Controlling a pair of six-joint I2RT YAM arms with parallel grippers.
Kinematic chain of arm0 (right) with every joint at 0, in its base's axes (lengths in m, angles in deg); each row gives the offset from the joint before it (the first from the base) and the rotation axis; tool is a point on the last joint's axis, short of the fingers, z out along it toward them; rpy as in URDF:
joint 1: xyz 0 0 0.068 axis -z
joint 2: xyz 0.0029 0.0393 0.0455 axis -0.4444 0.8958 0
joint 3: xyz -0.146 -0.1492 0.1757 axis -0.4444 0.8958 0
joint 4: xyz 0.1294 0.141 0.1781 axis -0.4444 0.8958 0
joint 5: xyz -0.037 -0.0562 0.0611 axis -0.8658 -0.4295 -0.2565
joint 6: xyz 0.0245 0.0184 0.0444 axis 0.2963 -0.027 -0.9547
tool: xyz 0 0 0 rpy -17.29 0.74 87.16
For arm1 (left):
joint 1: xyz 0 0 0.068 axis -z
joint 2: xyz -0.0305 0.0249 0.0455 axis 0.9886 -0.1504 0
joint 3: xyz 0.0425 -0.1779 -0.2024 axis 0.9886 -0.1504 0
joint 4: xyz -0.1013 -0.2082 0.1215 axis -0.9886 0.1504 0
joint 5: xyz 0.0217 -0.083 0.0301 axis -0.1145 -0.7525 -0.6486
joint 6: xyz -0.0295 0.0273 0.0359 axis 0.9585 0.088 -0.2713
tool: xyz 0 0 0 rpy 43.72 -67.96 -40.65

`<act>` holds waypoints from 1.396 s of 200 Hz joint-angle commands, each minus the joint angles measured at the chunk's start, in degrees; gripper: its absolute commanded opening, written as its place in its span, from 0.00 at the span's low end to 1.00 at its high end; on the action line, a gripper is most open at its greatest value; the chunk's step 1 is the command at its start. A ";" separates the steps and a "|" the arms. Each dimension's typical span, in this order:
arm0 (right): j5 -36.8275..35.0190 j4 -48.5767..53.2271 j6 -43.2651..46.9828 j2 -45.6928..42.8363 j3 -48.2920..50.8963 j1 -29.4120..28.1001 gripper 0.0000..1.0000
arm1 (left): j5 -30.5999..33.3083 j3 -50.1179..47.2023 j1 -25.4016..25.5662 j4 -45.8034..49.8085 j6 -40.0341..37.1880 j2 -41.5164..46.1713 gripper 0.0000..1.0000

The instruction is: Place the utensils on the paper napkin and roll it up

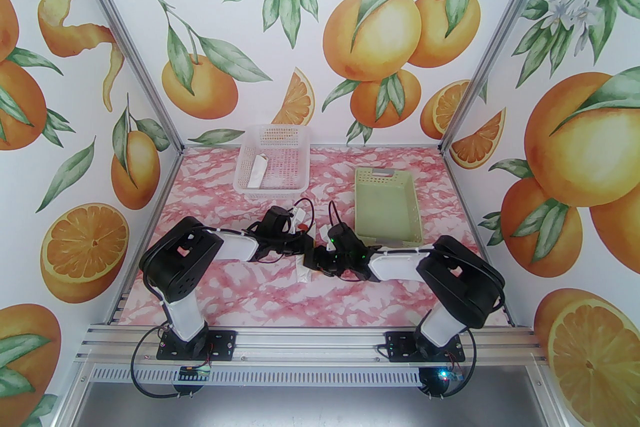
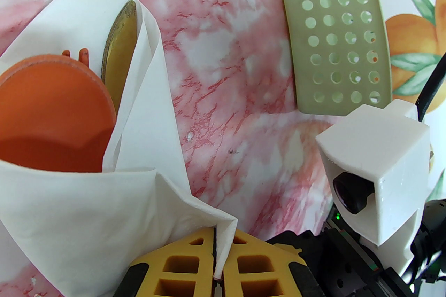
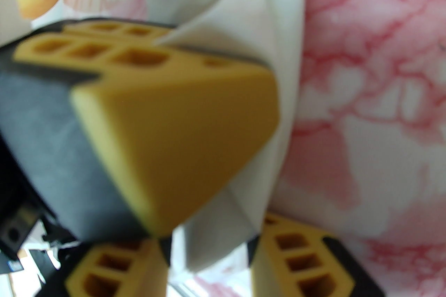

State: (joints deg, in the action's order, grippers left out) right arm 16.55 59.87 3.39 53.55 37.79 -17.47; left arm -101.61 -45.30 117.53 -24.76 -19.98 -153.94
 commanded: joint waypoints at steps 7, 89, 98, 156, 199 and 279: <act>-0.83 -0.59 0.72 1.67 -0.79 -0.50 0.36 | 1.24 -0.18 0.29 1.77 -0.23 1.73 0.11; -0.88 -0.16 1.37 2.38 -0.25 -0.63 0.27 | 1.03 1.08 0.81 2.76 -0.27 2.63 0.11; -0.87 0.10 1.53 2.38 -0.29 -0.72 0.25 | 1.18 1.04 0.82 2.88 -0.31 2.54 0.11; -0.92 1.87 2.51 1.94 0.10 -0.64 0.18 | 1.58 1.69 0.82 4.54 -1.08 3.53 0.16; -0.74 1.36 2.25 2.03 0.71 -0.71 0.15 | 3.57 3.13 0.47 11.13 -4.66 8.30 0.26; 0.05 0.14 1.99 2.20 0.99 -0.70 0.11 | 6.10 -3.04 -7.90 20.75 -8.12 23.25 0.37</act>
State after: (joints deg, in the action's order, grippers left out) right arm 16.62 59.39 4.90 54.69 37.77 -17.84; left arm -96.34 -45.52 111.85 -8.06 -26.32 -133.90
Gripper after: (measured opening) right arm 0.117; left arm 0.353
